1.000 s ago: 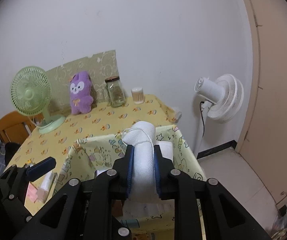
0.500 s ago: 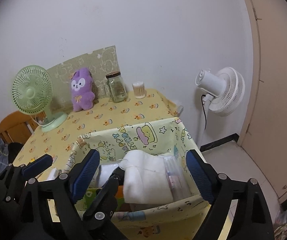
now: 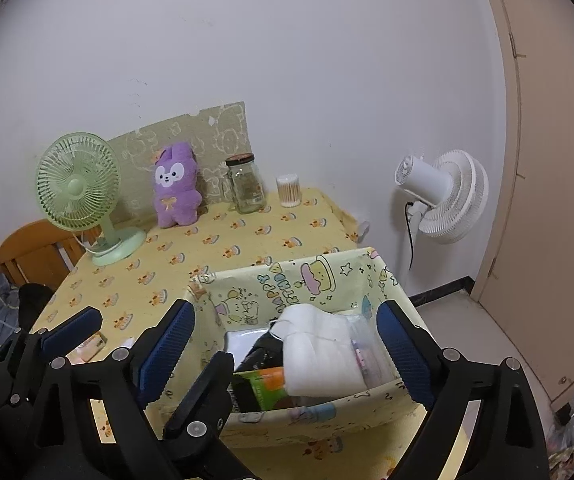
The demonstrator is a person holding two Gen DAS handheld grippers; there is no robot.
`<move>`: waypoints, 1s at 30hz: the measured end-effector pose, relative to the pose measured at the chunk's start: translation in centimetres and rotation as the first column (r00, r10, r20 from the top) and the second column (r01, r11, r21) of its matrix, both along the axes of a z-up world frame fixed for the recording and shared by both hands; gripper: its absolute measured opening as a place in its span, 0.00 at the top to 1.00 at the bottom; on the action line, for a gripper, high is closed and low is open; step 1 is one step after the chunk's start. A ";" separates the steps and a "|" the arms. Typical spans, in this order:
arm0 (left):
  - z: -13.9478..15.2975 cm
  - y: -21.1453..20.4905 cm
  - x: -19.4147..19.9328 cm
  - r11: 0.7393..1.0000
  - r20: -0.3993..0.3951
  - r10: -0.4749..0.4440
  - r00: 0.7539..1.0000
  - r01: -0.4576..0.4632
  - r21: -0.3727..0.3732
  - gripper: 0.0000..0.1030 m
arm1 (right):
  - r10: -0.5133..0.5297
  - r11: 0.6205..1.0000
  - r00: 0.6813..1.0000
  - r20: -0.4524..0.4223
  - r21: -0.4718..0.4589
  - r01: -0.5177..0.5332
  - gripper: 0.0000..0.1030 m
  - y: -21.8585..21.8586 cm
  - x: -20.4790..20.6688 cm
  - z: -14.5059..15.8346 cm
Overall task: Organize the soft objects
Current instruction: 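Move both open tools back toward the remaining items on the table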
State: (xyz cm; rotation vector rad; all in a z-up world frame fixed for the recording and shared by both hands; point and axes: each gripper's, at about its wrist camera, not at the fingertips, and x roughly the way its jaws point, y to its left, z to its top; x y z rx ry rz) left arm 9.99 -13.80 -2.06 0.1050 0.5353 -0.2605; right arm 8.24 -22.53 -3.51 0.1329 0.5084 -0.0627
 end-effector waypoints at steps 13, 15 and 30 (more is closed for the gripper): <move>1.4 2.8 -2.2 1.000 0.047 0.017 0.999 -0.016 -0.018 0.00 | 0.005 0.999 0.999 0.047 -0.033 -0.003 0.08 2.8 -2.1 1.8; 1.5 3.3 -2.6 1.000 0.052 0.019 0.998 -0.018 -0.020 0.00 | 0.006 0.999 0.999 0.050 -0.036 -0.005 0.08 3.3 -2.3 1.9; 1.8 6.5 -4.6 0.998 0.084 0.063 0.994 -0.062 -0.022 0.00 | 0.038 0.998 0.997 0.062 -0.055 -0.035 0.08 6.8 -3.8 2.3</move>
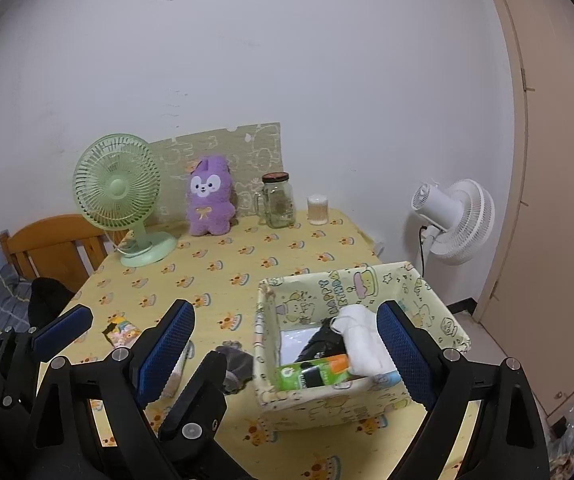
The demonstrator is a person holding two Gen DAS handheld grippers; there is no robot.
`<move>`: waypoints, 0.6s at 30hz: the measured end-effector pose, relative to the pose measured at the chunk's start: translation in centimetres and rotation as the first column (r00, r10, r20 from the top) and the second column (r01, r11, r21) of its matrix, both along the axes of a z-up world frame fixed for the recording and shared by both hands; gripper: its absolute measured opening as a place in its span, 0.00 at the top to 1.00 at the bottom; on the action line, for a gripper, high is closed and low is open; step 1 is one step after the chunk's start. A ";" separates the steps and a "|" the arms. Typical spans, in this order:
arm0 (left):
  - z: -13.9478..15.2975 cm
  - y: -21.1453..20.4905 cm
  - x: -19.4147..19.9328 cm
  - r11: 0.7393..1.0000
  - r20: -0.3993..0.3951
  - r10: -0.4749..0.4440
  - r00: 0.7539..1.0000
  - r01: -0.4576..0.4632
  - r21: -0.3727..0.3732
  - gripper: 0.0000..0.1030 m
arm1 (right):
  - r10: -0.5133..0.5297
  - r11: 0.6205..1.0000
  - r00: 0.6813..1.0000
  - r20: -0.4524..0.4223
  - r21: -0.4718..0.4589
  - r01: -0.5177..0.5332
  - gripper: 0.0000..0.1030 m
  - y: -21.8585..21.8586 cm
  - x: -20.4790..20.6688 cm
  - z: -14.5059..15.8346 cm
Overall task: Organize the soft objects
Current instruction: 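Move both open tools back toward the remaining items on the table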
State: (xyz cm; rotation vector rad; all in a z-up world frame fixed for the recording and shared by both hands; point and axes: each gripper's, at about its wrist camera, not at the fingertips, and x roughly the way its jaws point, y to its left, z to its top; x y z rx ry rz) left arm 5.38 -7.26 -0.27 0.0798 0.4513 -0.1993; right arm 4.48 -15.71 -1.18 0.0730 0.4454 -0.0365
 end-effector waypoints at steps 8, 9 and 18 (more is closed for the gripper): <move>-0.6 1.9 -0.4 1.000 -0.010 0.026 1.000 -0.026 0.002 0.00 | 0.022 1.000 1.000 -0.007 -0.001 -0.022 0.08 1.9 -0.1 -0.6; -0.7 2.2 -0.4 1.000 -0.011 0.030 1.000 -0.030 0.004 0.00 | 0.026 1.000 1.000 -0.007 0.002 -0.026 0.08 2.2 -0.1 -0.7; -1.9 4.1 -0.6 0.998 -0.030 0.059 0.998 -0.058 0.019 0.00 | 0.061 0.998 0.998 -0.021 0.007 -0.061 0.08 4.2 0.1 -2.0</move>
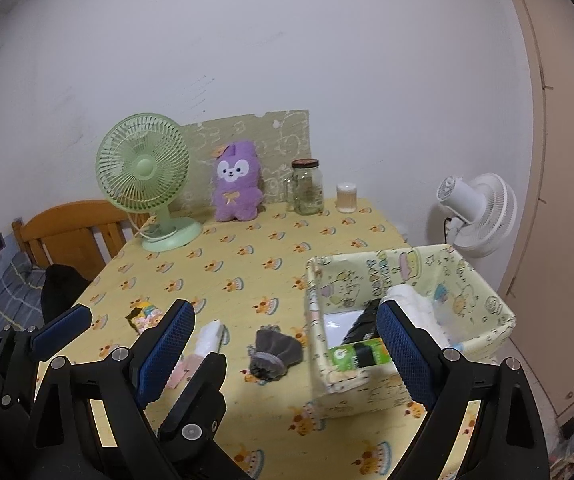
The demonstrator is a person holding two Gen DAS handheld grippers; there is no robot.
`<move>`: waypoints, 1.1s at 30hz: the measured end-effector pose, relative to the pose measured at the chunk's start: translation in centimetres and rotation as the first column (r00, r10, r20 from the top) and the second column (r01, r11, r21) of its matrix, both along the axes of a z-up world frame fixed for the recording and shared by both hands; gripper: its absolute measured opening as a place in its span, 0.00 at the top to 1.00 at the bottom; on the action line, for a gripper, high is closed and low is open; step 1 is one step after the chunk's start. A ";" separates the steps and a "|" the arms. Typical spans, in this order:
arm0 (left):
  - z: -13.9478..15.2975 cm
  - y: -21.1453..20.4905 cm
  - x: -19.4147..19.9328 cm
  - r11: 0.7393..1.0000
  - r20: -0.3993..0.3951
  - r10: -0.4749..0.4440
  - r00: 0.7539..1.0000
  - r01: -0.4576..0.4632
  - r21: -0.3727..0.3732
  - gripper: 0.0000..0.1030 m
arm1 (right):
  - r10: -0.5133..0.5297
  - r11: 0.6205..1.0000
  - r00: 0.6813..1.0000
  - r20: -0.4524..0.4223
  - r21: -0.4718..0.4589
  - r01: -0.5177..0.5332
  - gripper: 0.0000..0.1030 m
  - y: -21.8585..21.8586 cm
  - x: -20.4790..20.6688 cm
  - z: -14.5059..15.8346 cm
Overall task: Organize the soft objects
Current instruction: 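Move both open tools back toward the remaining items on the table, then reach the right tool toward the grey drawstring pouch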
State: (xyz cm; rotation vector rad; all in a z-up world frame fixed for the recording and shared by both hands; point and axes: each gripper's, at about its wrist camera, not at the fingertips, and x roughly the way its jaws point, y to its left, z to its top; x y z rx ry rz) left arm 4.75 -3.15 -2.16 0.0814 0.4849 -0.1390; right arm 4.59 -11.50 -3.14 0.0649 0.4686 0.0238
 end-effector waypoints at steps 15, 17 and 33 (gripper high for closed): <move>-3.4 3.2 0.9 0.998 -0.079 0.056 0.995 -0.057 -0.001 0.00 | 0.063 0.998 0.996 -0.057 0.010 -0.063 0.09 3.5 1.2 -3.5; -3.8 3.6 1.0 0.998 -0.088 0.063 0.994 -0.063 0.001 0.00 | 0.070 0.998 0.996 -0.062 0.015 -0.069 0.10 3.7 1.4 -3.9; -7.4 6.0 3.0 0.994 -0.195 0.102 0.976 -0.107 -0.015 0.00 | 0.088 0.996 0.986 -0.139 0.003 -0.088 0.25 6.1 3.8 -7.3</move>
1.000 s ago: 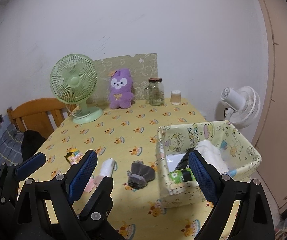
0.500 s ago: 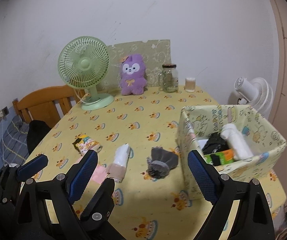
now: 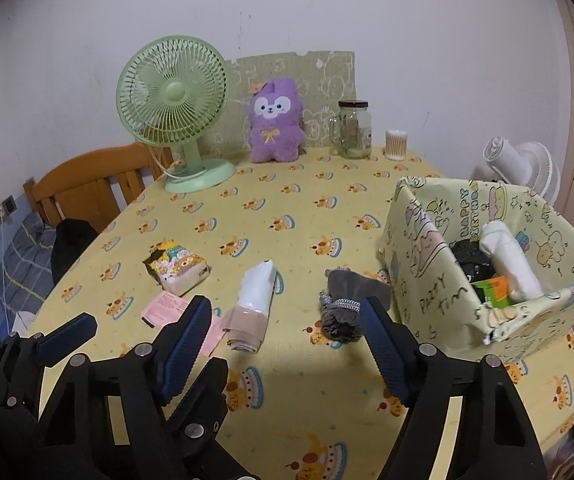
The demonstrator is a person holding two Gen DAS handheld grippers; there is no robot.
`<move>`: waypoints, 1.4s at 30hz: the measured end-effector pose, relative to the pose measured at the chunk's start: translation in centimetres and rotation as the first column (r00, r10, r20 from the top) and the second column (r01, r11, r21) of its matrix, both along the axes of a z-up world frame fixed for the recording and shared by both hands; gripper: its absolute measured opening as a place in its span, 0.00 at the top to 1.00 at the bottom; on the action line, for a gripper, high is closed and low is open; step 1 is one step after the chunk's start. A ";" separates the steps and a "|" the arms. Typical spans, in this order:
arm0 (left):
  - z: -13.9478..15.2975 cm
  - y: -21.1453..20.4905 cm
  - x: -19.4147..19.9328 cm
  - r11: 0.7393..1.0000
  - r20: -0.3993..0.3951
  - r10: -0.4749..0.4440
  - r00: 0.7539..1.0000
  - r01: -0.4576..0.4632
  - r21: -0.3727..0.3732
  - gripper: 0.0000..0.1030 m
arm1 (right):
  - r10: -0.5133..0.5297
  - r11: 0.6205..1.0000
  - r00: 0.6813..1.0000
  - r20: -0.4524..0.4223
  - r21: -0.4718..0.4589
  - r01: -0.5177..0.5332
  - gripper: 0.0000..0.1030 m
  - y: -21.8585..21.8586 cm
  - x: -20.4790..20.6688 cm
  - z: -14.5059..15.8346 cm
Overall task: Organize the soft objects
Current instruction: 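Reach the right tool toward the grey drawstring pouch, then grasp the grey drawstring pouch with the right tool and lift it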
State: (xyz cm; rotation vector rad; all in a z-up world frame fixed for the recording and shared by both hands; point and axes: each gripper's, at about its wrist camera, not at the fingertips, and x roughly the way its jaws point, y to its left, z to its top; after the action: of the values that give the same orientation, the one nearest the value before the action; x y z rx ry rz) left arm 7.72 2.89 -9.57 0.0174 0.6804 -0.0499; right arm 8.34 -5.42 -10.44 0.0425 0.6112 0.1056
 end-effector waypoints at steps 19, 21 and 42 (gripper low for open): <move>-3.6 -0.2 3.7 0.999 -0.117 0.030 0.993 -0.026 0.035 0.00 | -0.150 0.988 0.986 -0.070 -0.040 0.147 0.45 -0.6 3.6 -3.8; -3.9 -0.2 4.1 0.999 -0.129 0.028 0.991 -0.025 0.031 0.00 | -0.159 0.987 0.985 -0.073 -0.049 0.156 0.45 -0.6 4.0 -3.9; -3.7 1.1 4.5 0.999 -0.129 0.037 0.991 -0.036 0.007 0.00 | -0.057 0.998 0.997 -0.058 -0.031 0.055 0.45 1.0 4.6 -3.5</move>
State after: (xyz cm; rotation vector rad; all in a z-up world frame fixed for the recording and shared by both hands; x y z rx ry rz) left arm 12.18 4.00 -13.26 0.0060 0.8098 -0.0141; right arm 12.95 -4.46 -13.97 0.0341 0.6703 0.0406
